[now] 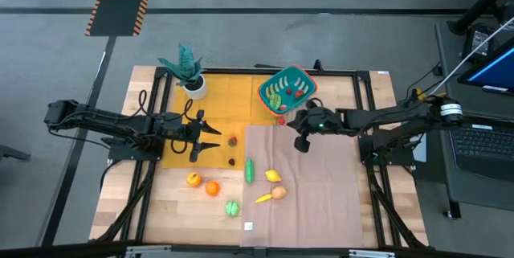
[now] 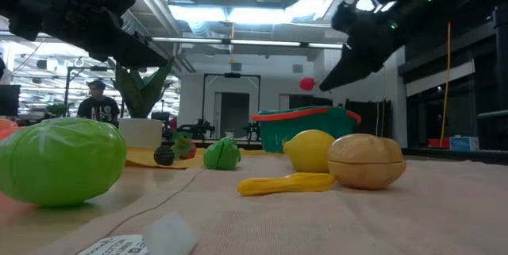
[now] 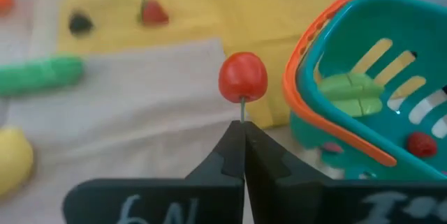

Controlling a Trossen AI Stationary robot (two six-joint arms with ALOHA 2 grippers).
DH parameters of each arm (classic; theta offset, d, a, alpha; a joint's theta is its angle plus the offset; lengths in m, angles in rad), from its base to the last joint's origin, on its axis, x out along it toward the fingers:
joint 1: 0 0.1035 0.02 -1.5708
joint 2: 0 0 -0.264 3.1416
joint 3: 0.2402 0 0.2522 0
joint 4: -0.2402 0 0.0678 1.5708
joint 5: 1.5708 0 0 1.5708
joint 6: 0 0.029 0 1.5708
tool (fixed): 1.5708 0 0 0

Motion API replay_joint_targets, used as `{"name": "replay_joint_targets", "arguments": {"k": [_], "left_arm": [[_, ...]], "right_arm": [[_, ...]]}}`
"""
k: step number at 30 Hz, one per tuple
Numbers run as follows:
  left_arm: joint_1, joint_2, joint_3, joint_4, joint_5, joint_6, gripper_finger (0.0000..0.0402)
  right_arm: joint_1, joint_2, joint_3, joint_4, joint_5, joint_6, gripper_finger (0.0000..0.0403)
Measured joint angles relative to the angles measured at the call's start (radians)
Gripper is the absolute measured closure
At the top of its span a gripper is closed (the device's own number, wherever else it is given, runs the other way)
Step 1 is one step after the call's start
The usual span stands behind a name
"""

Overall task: Pick and placing Produce into tupperware
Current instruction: Put the cherry into the basket

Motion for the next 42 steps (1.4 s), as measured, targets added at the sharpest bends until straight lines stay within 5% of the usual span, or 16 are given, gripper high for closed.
{"name": "replay_joint_targets", "arguments": {"k": [14,27,42], "left_arm": [[0.002,0.0,0.0,0.035,0.0,0.041,0.0209],[0.051,0.0,0.0,0.06,0.0,0.045,0.0209],[0.147,0.0,0.0,0.062,0.0,0.045,0.0209]], "right_arm": [[-0.01,-0.221,-0.362,0.543,-0.071,-0.003,0.0403],[-0.021,-0.261,-0.506,0.751,-0.211,0.002,0.0403],[-0.059,-0.261,-0.506,0.749,0.169,0.022,0.0403]]}}
